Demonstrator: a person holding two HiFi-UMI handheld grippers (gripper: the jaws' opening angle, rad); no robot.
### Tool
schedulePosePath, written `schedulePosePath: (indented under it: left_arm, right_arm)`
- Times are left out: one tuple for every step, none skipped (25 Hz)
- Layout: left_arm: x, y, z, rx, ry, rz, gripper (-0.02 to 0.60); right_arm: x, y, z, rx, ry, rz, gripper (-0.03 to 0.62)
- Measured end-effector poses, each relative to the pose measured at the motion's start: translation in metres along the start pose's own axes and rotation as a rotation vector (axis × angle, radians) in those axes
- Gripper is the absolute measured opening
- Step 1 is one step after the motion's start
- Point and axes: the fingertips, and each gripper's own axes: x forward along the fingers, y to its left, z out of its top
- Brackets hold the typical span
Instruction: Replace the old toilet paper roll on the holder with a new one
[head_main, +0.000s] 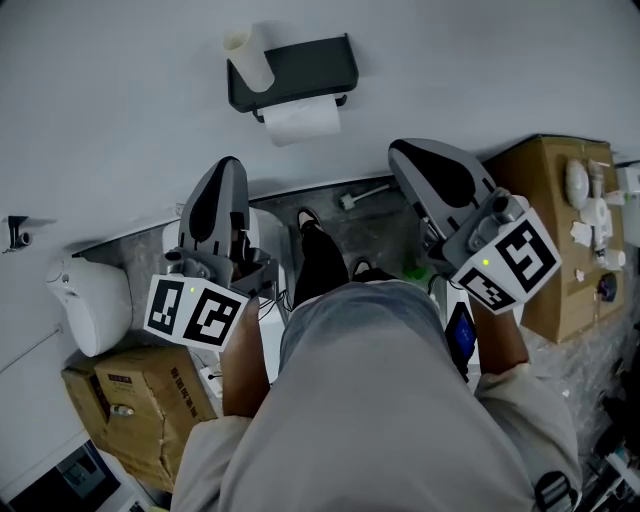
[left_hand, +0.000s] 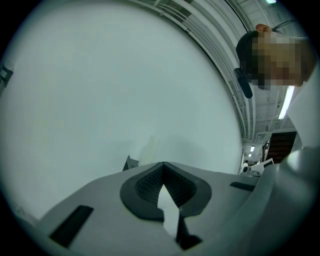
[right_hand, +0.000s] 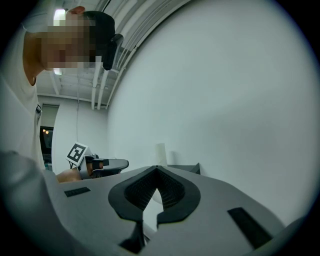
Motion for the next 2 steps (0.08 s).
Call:
schedulePosePath:
  left_arm:
    - [0.0000,0.0001,-0.0004,0.006,0.003,0.003,0.005]
    - [0.0001,0.0002,-0.0009,0.013,0.005,0.006,0.005]
  right_arm:
    - [-0.0007,0.0002,-0.0001,0.002,0.001,-0.001,0.015]
    - [-0.0015,0.0004,-0.0003,0.003,0.002,-0.001,0.015]
